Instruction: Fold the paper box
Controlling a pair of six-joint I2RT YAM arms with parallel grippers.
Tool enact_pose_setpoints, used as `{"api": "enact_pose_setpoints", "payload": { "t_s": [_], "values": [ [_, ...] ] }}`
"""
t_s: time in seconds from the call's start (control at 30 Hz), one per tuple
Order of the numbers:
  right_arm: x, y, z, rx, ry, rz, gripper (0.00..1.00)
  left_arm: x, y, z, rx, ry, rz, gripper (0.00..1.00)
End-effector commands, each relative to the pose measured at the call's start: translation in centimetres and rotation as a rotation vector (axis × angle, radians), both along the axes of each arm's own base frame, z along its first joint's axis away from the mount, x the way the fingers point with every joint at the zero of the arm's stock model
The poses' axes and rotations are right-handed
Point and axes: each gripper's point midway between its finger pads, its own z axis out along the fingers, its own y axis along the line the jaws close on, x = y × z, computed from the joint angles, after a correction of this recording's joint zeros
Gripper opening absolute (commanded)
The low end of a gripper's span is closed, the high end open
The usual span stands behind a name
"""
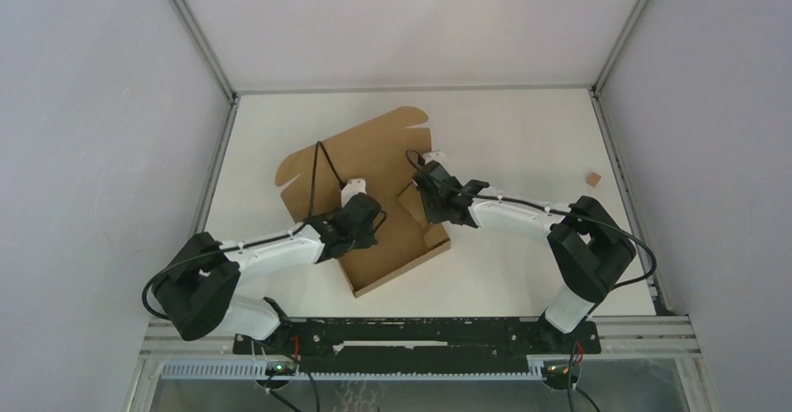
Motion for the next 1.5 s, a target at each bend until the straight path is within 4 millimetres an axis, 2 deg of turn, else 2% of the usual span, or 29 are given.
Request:
{"api": "enact_pose_setpoints", "payload": {
  "t_s": [0.0,0.1,0.23,0.4,0.73,1.0,1.23,1.3,1.47],
  "values": [
    [-1.8,-3.5,-1.1,-0.098,0.008,-0.191,0.18,-1.0,-0.3,-0.2,-0.021,0.015,0.041,0.0],
    [-2.7,-3.3,-1.7,-0.083,0.003,-0.194,0.21,-2.0,-1.0,-0.6,-0.031,0.026,0.023,0.0],
    [-3.5,-1.6,-2.0,-0.014,0.003,-0.108,0.26,-2.8,-1.6,-1.8,-0.021,0.067,-0.003,0.0],
    [-3.8,-0.6,-1.3,0.037,-0.039,-0.018,0.35,-3.7,-2.1,-3.9,-0.019,0.126,-0.033,0.0],
    [-3.0,0.4,0.9,0.098,-0.129,0.057,0.53,-4.5,-3.3,-6.3,-0.048,0.178,-0.1,0.0],
    [-1.0,0.3,2.2,0.181,-0.156,0.018,0.6,-4.4,-3.9,-6.6,-0.045,0.188,-0.137,0.0],
    [0.1,0.2,3.1,0.201,-0.174,0.01,0.61,-4.2,-2.9,-6.3,0.007,0.181,-0.121,0.38],
    [0.1,0.3,3.1,0.204,-0.174,0.012,0.61,-4.1,-2.7,-6.2,0.025,0.178,-0.119,0.43],
    [-0.1,0.2,2.7,0.194,-0.161,0.014,0.61,-3.5,-1.9,-5.9,0.106,0.17,-0.113,0.48]
  ]
}}
